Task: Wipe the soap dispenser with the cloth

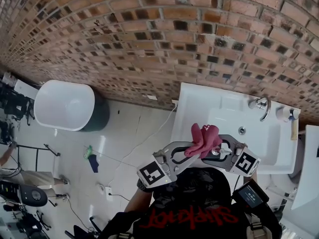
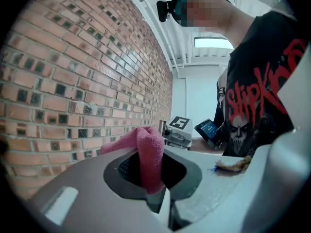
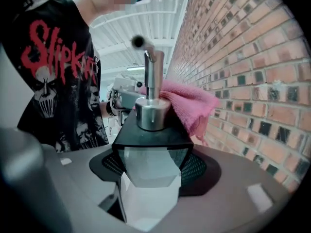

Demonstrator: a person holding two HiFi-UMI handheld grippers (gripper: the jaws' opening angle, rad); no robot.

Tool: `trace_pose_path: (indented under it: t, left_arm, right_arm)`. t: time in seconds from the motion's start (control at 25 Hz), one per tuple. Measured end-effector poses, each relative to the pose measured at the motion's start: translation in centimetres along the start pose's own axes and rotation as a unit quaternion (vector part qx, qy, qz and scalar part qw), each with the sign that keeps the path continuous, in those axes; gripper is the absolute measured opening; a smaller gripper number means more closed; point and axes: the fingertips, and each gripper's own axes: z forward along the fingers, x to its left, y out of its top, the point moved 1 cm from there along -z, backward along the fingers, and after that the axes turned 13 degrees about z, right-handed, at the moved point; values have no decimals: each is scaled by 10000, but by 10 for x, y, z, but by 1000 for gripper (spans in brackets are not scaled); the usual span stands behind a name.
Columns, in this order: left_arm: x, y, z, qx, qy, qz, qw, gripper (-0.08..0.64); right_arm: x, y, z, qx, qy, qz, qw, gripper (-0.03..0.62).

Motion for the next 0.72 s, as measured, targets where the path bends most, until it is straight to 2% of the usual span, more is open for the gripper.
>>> trace_pose_path:
  t: [0.12,0.2,0.32,0.36,0.44,0.48,0.52,0.56,0.6,0.72]
  left_arm:
    - [1,-6,1,94,67,73,9999,44]
    - [1,-14,0,217,111,158,9996,44]
    - [6,-38,-4,868,333,446,9947,44]
    - [11,-50,-7,1239,491,583,9894,44]
    - [25,-77,-21,2047,864,778,9719,44]
    - [32,-88,-28,2361,1014,787,9632,44]
    - [36,-95,-35,2537,1104,732,9582,44]
    - [38,-97,-39,2558,1117,627,9582,44]
    - [37,-94,-40,2450,1055,493,9625,44]
    - [23,-75,-29,1782,588,-96,9822,44]
  right_arm:
    - [2,27,-8,-771,-66,644,9949,304]
    - [0,37,-16,-942,-134,945,9910,304]
    - [-5,48,-34,-1083,-238,1092,9878,304]
    - [-8,52,-42,-1191,-279,1089,9865,304]
    - [-12,63,-59,-1439,-354,1023,9837,304]
    - [-13,68,-66,-1524,-378,969,9828,304]
    - [-13,71,-71,-1552,-391,909,9829,304]
    - [-13,72,-73,-1507,-402,847,9841,304]
    - [-13,70,-71,-1381,-419,789,9864,304]
    - [-11,54,-50,-764,-493,679,9935,304]
